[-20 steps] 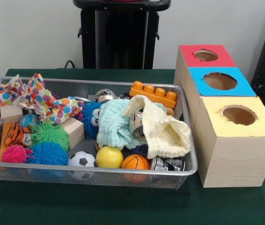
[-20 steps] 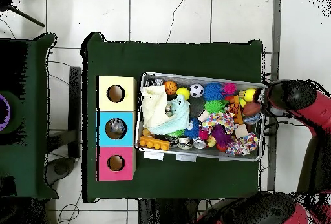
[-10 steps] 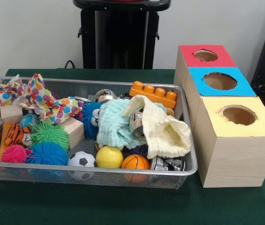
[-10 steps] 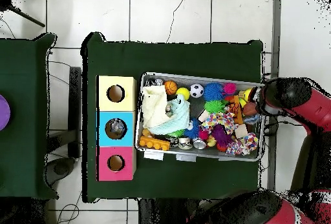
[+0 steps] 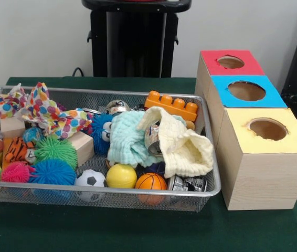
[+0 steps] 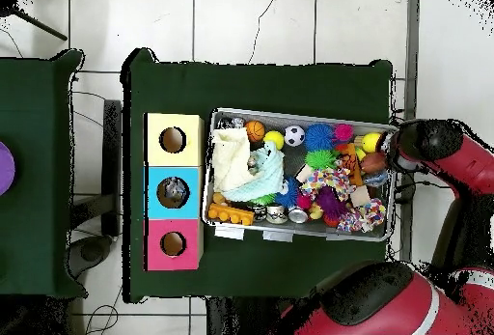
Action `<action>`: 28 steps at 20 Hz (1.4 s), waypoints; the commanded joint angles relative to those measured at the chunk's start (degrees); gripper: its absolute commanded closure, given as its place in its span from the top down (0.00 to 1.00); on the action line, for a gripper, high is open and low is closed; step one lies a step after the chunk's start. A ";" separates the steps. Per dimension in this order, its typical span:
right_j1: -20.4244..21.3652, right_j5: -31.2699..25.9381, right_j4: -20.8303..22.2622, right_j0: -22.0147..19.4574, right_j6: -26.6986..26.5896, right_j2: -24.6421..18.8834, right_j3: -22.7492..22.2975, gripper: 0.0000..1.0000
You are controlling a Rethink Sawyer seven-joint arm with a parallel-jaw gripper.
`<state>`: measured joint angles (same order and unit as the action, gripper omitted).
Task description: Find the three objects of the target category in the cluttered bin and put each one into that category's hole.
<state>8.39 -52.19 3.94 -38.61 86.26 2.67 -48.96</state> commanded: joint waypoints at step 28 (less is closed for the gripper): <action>14.14 -3.77 -7.56 7.98 18.62 9.11 -20.96 0.00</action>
<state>22.72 -52.99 -0.78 -31.22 88.03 12.29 -62.06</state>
